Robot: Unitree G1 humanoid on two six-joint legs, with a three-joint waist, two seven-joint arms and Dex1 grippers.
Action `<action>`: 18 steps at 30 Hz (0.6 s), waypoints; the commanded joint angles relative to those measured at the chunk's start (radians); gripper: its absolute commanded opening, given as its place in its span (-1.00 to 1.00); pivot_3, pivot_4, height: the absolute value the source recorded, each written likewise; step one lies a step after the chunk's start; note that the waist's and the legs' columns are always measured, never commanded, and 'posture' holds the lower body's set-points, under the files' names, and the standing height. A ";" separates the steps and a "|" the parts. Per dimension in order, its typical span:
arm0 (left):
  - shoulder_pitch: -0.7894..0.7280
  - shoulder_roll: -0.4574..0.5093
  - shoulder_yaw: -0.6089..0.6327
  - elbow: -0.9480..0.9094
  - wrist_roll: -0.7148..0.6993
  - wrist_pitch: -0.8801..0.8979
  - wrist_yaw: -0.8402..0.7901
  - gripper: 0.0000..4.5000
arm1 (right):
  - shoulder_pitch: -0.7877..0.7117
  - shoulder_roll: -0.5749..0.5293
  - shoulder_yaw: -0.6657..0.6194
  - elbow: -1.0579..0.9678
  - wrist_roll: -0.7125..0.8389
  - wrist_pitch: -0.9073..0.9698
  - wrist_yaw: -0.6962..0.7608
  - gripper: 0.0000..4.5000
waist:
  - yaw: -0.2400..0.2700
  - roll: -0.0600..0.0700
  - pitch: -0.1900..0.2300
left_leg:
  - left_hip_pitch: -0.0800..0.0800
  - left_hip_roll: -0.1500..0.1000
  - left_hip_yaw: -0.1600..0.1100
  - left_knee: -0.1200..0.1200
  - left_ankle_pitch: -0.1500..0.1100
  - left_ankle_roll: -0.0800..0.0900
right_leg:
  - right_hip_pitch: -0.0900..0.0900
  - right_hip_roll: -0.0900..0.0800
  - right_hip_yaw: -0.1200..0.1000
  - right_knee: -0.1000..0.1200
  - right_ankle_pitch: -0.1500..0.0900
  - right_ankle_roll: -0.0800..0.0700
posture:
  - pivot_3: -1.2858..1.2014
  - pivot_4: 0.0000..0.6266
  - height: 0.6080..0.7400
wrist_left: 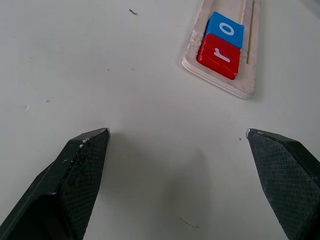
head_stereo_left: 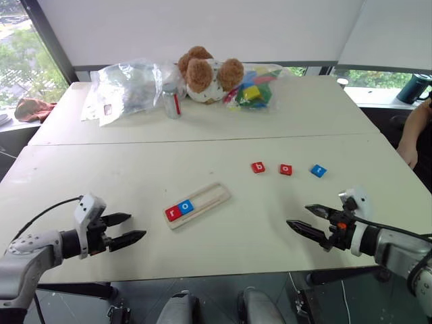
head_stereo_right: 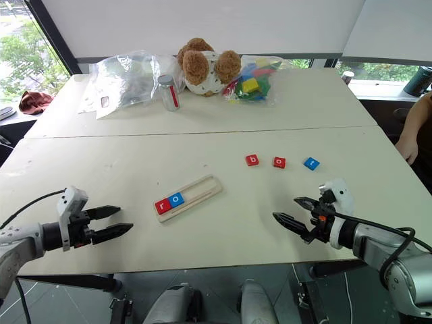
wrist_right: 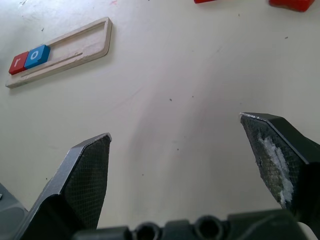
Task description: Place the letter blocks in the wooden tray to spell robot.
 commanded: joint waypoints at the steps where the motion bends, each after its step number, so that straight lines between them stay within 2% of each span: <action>1: -0.008 -0.001 0.023 -0.005 -0.012 0.003 0.013 1.00 | -0.009 -0.012 -0.001 -0.007 -0.005 -0.021 0.006 0.99 | 0.000 0.000 0.000 | 0.000 0.000 0.000 0.000 0.000 0.000 | 0.000 0.000 0.000 0.000 0.000 0.000 | 0.03 -0.52 1.00; 18: -0.014 -0.024 0.023 0.017 0.007 -0.032 0.059 1.00 | -0.008 -0.012 0.021 0.001 -0.033 -0.022 0.008 0.99 | 0.001 0.000 0.000 | 0.000 0.000 0.000 0.000 0.000 0.000 | 0.000 0.000 0.000 0.000 0.000 0.000 | 0.03 -0.52 1.00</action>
